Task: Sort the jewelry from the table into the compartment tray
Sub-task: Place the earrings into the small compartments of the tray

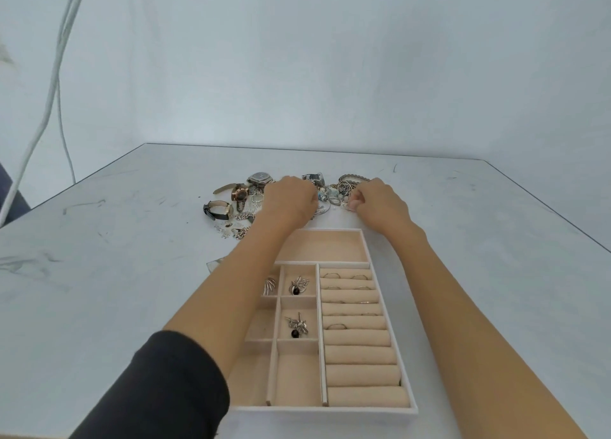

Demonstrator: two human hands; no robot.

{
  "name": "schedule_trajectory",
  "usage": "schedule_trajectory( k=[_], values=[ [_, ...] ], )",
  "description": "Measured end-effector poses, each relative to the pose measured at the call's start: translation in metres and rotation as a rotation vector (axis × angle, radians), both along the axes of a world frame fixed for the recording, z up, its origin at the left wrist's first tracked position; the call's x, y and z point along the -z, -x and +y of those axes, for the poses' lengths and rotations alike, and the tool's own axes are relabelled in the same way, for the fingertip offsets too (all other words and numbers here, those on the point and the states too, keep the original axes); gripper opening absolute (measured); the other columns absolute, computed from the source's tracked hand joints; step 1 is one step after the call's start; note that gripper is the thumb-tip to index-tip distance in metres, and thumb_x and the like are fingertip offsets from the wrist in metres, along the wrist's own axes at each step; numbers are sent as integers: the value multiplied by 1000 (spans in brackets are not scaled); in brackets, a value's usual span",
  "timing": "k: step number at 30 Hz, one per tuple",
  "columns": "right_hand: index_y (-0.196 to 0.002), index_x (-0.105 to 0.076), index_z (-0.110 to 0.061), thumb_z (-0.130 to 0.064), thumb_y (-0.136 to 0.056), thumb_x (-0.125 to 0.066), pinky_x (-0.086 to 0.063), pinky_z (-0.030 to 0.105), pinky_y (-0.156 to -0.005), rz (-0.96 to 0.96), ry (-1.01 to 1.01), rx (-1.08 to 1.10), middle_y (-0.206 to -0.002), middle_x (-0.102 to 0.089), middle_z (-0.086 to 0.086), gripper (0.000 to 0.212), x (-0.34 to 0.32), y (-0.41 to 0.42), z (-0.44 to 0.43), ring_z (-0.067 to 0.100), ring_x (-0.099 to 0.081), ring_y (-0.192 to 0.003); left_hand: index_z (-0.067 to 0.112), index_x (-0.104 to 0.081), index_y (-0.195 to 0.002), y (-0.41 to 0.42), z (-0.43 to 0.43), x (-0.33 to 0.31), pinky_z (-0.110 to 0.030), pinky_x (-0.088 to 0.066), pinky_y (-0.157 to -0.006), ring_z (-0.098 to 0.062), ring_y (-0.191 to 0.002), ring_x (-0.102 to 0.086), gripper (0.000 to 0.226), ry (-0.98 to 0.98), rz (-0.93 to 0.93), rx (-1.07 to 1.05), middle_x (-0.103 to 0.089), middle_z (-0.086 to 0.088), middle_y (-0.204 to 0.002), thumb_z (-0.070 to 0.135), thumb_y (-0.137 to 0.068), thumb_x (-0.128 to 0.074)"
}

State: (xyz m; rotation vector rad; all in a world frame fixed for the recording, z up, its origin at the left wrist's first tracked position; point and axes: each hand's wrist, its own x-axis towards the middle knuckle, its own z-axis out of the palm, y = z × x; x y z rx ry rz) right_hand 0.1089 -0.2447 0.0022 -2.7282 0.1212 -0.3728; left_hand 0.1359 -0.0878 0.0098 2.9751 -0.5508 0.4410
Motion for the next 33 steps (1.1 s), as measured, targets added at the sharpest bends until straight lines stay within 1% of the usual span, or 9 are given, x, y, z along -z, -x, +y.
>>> schedule_trajectory(
  k=[4, 8, 13, 16, 20, 23, 24, 27, 33],
  values=[
    [-102, -53, -12, -2, -89, -36, -37, 33, -72, -54, -139, 30, -107, -60, 5, 24, -5, 1, 0, 27, -55, -98, 23, -70, -101, -5, -5, -1, -29, -38, -70, -27, -98, -62, 19, 4, 35, -41, -67, -4, -104, 27, -92, -54],
    [-100, -48, -15, -10, -94, -35, -49, 41, -83, -141, -332, 29, -101, -64, 9, 15, -5, 0, 0, 29, -60, -92, 22, -69, -102, -7, -9, -7, -31, -38, -73, -27, -96, -62, 20, 28, 96, -92, -65, -4, -104, 20, -85, -58],
    [-94, -47, -18, -11, -94, -38, -50, 42, -79, -167, -414, 46, -98, -65, 10, 12, -6, 2, -2, 31, -62, -85, 12, -58, -89, -9, -11, -13, -30, -37, -70, -24, -81, -54, 10, 77, 256, -150, -57, -3, -88, 16, -80, -57],
    [-94, -48, -19, -14, -94, -39, -51, 44, -82, -149, -396, 30, -98, -65, 10, 9, -4, 2, -1, 32, -61, -85, 11, -49, -88, -9, -12, -13, -30, -36, -71, -26, -83, -51, 10, 74, 296, -143, -51, -4, -86, 18, -84, -55],
    [-91, -48, -20, -13, -92, -39, -52, 47, -81, -161, -407, 21, -96, -65, 9, 11, -7, 2, 0, 33, -62, -82, 10, -56, -90, -10, -10, -10, -37, -46, -81, -31, -95, -59, 11, 70, 320, -106, -60, -13, -100, 20, -89, -50],
    [-91, -48, -20, -11, -92, -39, -52, 47, -81, -169, -412, 18, -96, -65, 8, 13, -8, 3, 0, 32, -62, -83, 10, -44, -71, -16, -7, -7, -41, -48, -88, -34, -104, -60, 21, 116, 333, -86, -62, -19, -110, 13, -91, -45],
    [-91, -48, -20, -11, -92, -39, -52, 46, -81, -167, -409, 18, -96, -65, 8, 12, -8, 3, 0, 32, -62, -83, 9, -45, -72, -18, -6, -7, -42, -48, -88, -35, -103, -60, 21, 129, 331, -84, -62, -20, -110, 13, -93, -43],
    [-90, -48, -20, -10, -91, -38, -52, 45, -80, -162, -402, 21, -95, -66, 7, 14, -8, 3, 1, 33, -63, -82, 6, -60, -98, -23, -4, -4, -42, -48, -89, -33, -100, -60, 23, 160, 323, -72, -65, -13, -109, 18, -96, -41],
    [-90, -49, -20, -10, -91, -39, -52, 47, -81, -159, -395, 15, -95, -65, 8, 14, -8, 3, 1, 32, -63, -82, 7, -49, -111, -24, -3, 0, -46, -47, -91, -31, -98, -59, 26, 348, 350, -36, -62, -11, -110, 20, -96, -32]
  ],
)
